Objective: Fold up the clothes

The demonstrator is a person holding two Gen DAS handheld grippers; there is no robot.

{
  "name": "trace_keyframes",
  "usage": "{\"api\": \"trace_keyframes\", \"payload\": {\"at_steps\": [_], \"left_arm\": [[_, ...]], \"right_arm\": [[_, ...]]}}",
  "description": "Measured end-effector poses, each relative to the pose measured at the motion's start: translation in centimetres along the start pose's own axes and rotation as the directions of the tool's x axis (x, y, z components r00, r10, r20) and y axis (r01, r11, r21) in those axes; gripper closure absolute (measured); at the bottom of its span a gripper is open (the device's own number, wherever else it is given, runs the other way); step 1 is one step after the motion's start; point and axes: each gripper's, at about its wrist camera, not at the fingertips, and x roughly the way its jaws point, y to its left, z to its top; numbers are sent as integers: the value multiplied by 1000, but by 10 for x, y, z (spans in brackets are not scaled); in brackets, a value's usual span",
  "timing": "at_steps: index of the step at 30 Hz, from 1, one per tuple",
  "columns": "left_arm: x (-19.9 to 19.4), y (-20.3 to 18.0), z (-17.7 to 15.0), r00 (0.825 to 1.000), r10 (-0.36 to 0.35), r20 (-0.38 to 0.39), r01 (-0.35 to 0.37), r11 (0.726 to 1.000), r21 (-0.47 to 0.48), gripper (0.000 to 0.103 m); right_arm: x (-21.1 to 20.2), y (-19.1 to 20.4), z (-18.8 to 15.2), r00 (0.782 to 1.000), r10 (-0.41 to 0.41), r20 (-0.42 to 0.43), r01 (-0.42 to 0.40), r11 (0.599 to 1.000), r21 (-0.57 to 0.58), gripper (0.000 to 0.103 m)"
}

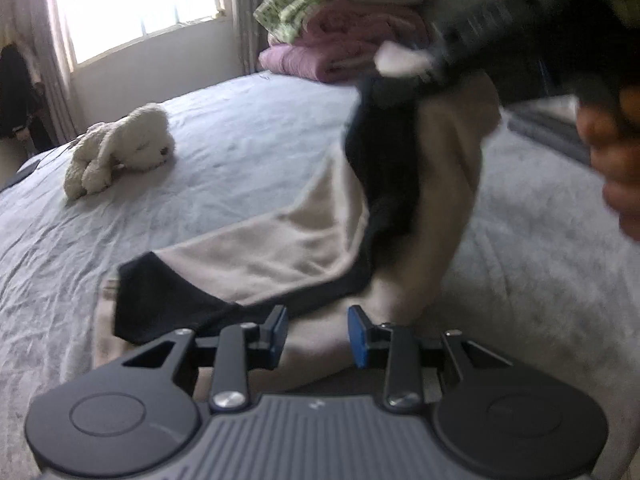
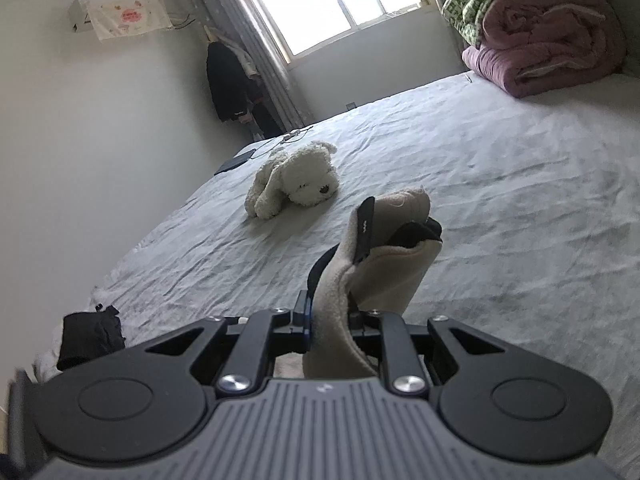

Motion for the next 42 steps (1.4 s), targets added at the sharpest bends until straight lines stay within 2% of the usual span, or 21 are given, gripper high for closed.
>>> {"api": "trace_keyframes", "payload": {"at_steps": [3,6,11,14,17,21,23,26,29,32,34,36,38,42], "left_arm": [[-10,35,5,1000,6,20,-4,992,-127,68],[-16,80,7,1000,7,17,-1,950,-313,68],[-22,142,1,1000,-13,14,19,829,-560,68],[-24,162,-5,998,-54,32,62,764,-642,68],[-25,177,-11,993,-105,48,108,690,-716,68],[-37,210,-21,997,-61,43,71,583,-809,68],[-42,223,-25,998,-37,44,57,550,-833,68],[-43,228,-26,997,-68,45,75,538,-840,67],[-43,232,-27,994,-98,46,92,529,-843,65],[-43,232,-26,993,-112,38,94,551,-830,63],[-45,234,-26,994,-108,32,87,555,-827,62],[-46,238,-28,994,-101,33,83,545,-834,62],[-47,241,-29,995,-90,35,78,538,-839,61],[-48,241,-28,996,-86,34,75,548,-833,61]], "right_arm": [[1,8,0,1000,-18,-5,18,999,-42,84],[5,24,-1,999,-51,-4,51,994,-99,84],[21,64,-11,995,-97,-10,93,976,-195,84],[43,100,-24,986,-165,-4,157,943,-294,84],[67,131,-36,978,-207,-13,187,907,-377,85],[103,163,-51,966,-254,-50,209,878,-430,86],[120,176,-60,958,-280,-62,222,863,-455,86],[139,195,-78,944,-320,-76,239,826,-511,86],[158,206,-98,922,-375,-97,262,788,-556,85],[164,212,-111,921,-383,-78,265,759,-594,76],[160,217,-114,937,-337,-91,216,766,-605,42],[148,221,-114,961,-249,-117,131,790,-599,34],[128,223,-112,978,-184,-102,90,803,-590,34],[81,215,-102,995,-69,-74,17,833,-552,34]]}}
